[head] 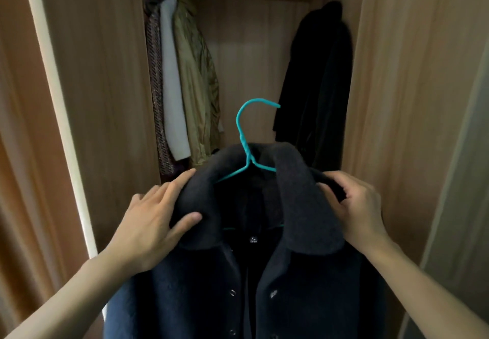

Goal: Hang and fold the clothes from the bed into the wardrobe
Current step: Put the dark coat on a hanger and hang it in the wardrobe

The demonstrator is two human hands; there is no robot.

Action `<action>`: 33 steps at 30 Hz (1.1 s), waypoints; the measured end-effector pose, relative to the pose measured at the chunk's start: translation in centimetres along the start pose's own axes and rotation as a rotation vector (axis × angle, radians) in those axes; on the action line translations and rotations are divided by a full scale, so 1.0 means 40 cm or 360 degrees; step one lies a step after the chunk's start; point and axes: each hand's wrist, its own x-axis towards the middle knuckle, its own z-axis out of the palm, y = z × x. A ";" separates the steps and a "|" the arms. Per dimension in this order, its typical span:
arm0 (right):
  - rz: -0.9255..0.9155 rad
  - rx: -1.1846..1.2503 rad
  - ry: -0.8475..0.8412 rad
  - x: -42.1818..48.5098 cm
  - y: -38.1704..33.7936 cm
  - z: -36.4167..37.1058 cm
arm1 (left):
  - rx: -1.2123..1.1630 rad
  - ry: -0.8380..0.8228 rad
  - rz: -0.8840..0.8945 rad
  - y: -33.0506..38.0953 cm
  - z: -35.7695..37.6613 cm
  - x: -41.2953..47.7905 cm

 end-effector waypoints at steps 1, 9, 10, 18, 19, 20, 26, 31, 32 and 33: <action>0.0000 0.0000 0.0011 0.004 -0.006 0.001 | 0.0056 0.0002 0.0007 -0.011 -0.001 -0.004; 0.0100 -0.0003 -0.0184 0.011 -0.057 0.038 | -0.0064 0.0112 -0.0030 -0.056 -0.028 -0.035; 0.0112 0.0015 -0.0218 0.015 -0.063 0.043 | -0.0067 0.0114 -0.0052 -0.063 -0.030 -0.036; -0.0033 -0.0027 -0.0304 0.048 -0.101 0.090 | -0.0250 0.0172 -0.0033 -0.059 -0.012 -0.019; -0.0057 0.0000 -0.0322 0.053 -0.098 0.104 | -0.0282 0.0175 -0.0024 -0.054 -0.005 -0.012; -0.0075 0.0040 -0.0338 0.061 -0.089 0.118 | -0.0304 0.0172 -0.0013 -0.049 0.004 -0.004; -0.0120 0.0253 -0.0331 0.125 0.061 0.185 | -0.0213 0.0134 -0.0057 -0.026 0.060 0.077; -0.0166 0.0354 -0.0218 0.220 0.205 0.246 | -0.0029 0.0168 -0.0081 -0.003 0.109 0.219; -0.0188 0.0377 -0.0186 0.247 0.230 0.256 | 0.0019 0.0188 -0.0083 -0.001 0.115 0.250; -0.0211 0.0399 -0.0151 0.276 0.251 0.267 | 0.0063 0.0209 -0.0086 -0.002 0.119 0.280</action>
